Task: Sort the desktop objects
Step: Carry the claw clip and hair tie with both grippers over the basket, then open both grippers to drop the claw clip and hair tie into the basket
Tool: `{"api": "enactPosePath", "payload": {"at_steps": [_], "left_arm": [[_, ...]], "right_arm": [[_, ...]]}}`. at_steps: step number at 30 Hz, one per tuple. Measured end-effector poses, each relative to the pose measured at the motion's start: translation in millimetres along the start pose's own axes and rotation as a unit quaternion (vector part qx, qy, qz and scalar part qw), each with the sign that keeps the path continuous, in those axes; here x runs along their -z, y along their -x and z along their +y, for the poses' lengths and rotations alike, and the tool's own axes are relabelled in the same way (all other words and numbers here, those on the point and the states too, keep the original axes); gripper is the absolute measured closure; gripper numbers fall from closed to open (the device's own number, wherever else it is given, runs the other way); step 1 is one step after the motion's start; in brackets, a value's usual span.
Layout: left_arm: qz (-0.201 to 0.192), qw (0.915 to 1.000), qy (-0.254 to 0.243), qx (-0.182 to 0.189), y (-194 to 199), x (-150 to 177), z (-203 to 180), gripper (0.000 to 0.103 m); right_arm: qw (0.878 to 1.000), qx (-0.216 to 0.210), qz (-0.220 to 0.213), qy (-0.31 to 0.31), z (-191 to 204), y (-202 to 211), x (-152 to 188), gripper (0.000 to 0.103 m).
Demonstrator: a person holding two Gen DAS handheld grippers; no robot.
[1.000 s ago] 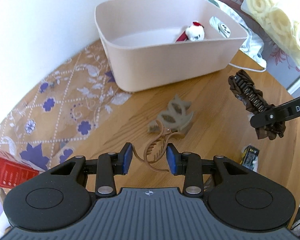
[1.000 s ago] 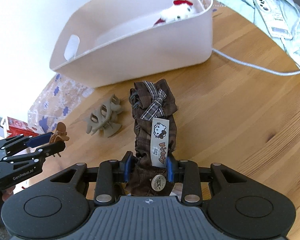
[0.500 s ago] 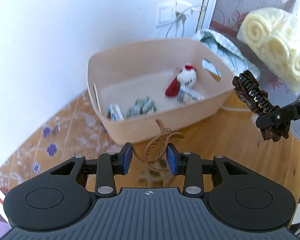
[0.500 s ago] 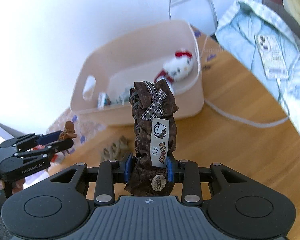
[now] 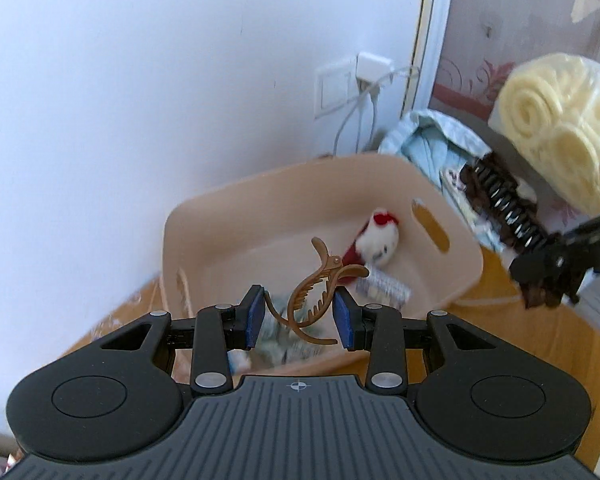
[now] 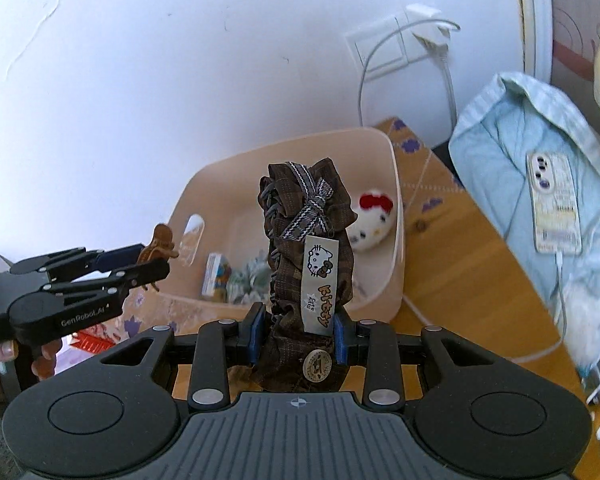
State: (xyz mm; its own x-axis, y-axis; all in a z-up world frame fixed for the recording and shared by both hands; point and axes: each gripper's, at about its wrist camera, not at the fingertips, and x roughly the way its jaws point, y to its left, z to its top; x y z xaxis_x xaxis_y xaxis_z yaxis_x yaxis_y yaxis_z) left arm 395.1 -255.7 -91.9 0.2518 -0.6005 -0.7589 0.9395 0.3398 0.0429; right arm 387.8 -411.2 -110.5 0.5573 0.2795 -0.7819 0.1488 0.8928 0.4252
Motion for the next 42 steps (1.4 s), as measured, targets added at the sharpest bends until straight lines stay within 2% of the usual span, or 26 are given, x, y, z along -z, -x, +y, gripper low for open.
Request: {"api": "enactPosePath", "payload": {"at_steps": [3, 10, 15, 19, 22, 25, 26, 27, 29, 30, 32, 37, 42], "left_arm": [[-0.004, 1.0, 0.006, -0.005, -15, -15, -7, 0.065], [0.024, 0.9986, 0.009, -0.046, -66, -30, -18, 0.065], [0.064, 0.9948, 0.012, -0.079, -103, -25, -17, 0.065], [0.091, 0.9897, 0.038, -0.104, -121, -17, -8, 0.065], [0.114, 0.9864, 0.046, -0.11, -130, -11, -3, 0.065], [0.115, 0.9857, 0.051, -0.112, -132, -4, 1, 0.064], [0.114, 0.9855, 0.055, -0.114, -132, -2, 2, 0.063], [0.114, 0.9853, 0.062, -0.11, -131, 0, 5, 0.058], [0.118, 0.9844, 0.075, -0.107, -129, 3, 8, 0.044], [0.114, 0.9846, 0.076, -0.108, -125, 3, 9, 0.041], [0.098, 0.9863, 0.074, -0.109, -119, 4, 9, 0.038], [0.079, 0.9879, 0.074, -0.111, -103, 3, 11, 0.034], [0.055, 0.9896, 0.07, -0.113, -80, 2, 8, 0.033]], "right_arm": [[1.0, 0.004, -0.005, 0.011, -2, -7, -12, 0.072], [0.999, 0.014, -0.01, 0.033, 2, -35, -39, 0.072], [0.999, 0.03, -0.001, 0.042, 5, -66, -54, 0.072], [0.997, 0.047, 0.023, 0.048, 6, -92, -53, 0.072], [0.996, 0.061, 0.039, 0.05, 3, -108, -49, 0.072], [0.995, 0.071, 0.052, 0.049, 1, -119, -47, 0.071], [0.995, 0.073, 0.054, 0.048, 0, -122, -47, 0.068], [0.994, 0.076, 0.057, 0.05, 0, -123, -46, 0.065], [0.993, 0.089, 0.058, 0.059, 1, -124, -44, 0.05], [0.992, 0.09, 0.054, 0.064, 1, -122, -43, 0.046], [0.993, 0.088, 0.046, 0.069, 3, -117, -41, 0.03], [0.993, 0.088, 0.017, 0.074, 7, -97, -39, 0.015], [0.995, 0.077, 0.0, 0.063, 9, -77, -37, 0.011]]}}
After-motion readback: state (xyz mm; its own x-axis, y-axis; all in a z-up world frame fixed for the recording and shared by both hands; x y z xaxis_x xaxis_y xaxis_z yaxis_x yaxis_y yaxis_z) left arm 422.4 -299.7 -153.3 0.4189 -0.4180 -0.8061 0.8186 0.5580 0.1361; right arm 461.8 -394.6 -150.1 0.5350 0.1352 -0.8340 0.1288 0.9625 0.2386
